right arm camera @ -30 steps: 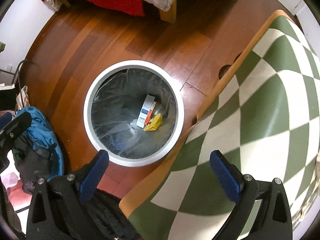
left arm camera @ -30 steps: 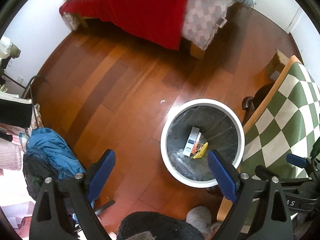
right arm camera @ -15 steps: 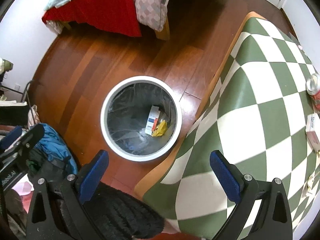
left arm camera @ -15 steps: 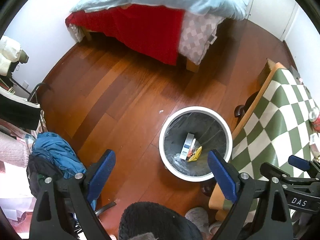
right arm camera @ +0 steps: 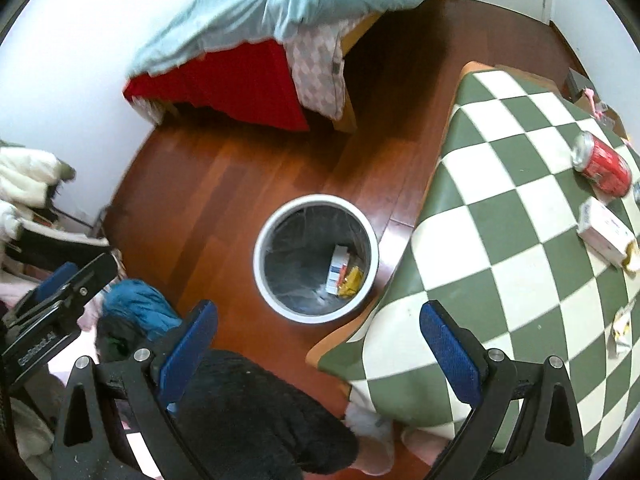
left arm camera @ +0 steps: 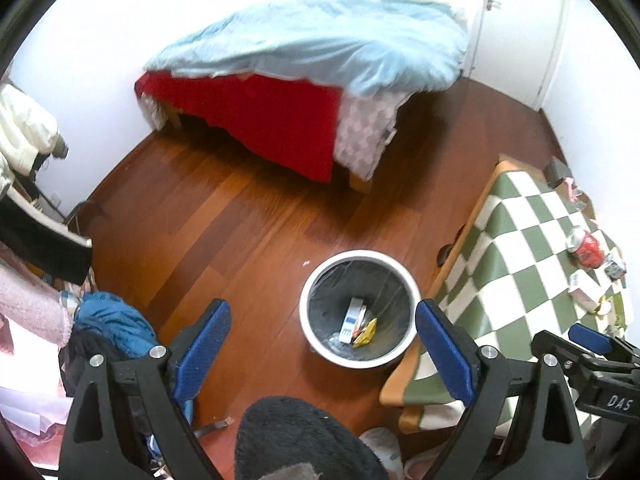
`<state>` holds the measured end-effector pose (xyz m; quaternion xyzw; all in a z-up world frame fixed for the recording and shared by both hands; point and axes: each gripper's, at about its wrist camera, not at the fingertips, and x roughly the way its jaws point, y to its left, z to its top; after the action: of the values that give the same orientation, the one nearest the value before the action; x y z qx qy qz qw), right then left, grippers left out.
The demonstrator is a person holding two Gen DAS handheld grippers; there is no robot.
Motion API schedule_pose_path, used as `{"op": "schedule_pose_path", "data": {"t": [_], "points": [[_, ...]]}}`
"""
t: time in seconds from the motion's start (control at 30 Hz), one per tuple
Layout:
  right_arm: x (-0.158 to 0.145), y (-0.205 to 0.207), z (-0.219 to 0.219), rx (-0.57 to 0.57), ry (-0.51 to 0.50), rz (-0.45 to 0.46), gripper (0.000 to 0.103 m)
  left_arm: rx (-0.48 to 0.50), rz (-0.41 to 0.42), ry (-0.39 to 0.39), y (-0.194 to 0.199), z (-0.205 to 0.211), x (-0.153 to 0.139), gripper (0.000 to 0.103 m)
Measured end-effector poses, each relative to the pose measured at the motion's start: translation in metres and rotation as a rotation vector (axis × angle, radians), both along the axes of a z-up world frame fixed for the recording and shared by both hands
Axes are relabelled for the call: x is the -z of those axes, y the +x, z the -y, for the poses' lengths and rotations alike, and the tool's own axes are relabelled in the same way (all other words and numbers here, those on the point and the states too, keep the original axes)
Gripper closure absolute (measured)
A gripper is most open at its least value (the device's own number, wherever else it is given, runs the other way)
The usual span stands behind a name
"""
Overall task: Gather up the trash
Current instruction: 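Move both open tools from the bin back over the table, then grasp the pink toothpaste box with the left tool while the right grasps the medicine box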
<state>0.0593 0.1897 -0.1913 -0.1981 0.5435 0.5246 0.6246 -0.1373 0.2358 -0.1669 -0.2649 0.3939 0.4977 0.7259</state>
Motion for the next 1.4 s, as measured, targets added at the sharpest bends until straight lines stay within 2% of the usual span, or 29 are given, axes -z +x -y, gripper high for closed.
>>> {"op": "schedule_pose_path", "data": {"t": [0.17, 0.33, 0.53, 0.67, 0.77, 0.9, 1.03, 1.13, 1.2, 1.23, 1.27, 1.4], "points": [[-0.023, 0.038, 0.046, 0.091, 0.05, -0.017, 0.001, 0.067, -0.008, 0.001, 0.041, 0.018, 0.003, 0.009], [-0.022, 0.105, 0.102, 0.225, 0.019, 0.023, 0.001, 0.178, -0.025, -0.057, 0.121, 0.043, 0.026, 0.009], [0.0, 0.215, 0.168, 0.419, -0.085, 0.085, 0.001, 0.402, -0.078, -0.059, 0.255, 0.093, 0.052, 0.009], [0.021, 0.293, 0.206, 0.521, -0.159, 0.117, 0.001, 0.532, -0.131, -0.063, 0.328, 0.114, 0.074, 0.009], [0.038, 0.347, 0.219, 0.555, -0.218, 0.142, 0.001, 0.597, -0.185, -0.061, 0.367, 0.122, 0.091, 0.009], [0.069, 0.406, 0.214, 0.531, -0.302, 0.158, 0.001, 0.673, -0.233, -0.057, 0.407, 0.125, 0.105, 0.009], [0.098, 0.441, 0.199, 0.475, -0.371, 0.172, 0.001, 0.76, -0.28, -0.043, 0.429, 0.126, 0.112, 0.009], [0.12, 0.453, 0.191, 0.441, -0.376, 0.12, 0.001, 0.864, -0.323, -0.019, 0.444, 0.13, 0.115, 0.009], [0.129, 0.456, 0.193, 0.438, -0.368, 0.09, 0.004, 0.975, -0.365, 0.004, 0.453, 0.137, 0.116, 0.009], [0.13, 0.456, 0.194, 0.439, -0.368, 0.098, 0.015, 1.026, -0.385, 0.012, 0.456, 0.141, 0.117, 0.009], [0.127, 0.455, 0.198, 0.438, -0.361, 0.109, 0.015, 1.1, -0.421, 0.021, 0.462, 0.147, 0.12, 0.009], [0.123, 0.456, 0.231, 0.505, -0.34, -0.03, 0.015, 1.288, -0.505, 0.026, 0.477, 0.165, 0.133, 0.01]]}}
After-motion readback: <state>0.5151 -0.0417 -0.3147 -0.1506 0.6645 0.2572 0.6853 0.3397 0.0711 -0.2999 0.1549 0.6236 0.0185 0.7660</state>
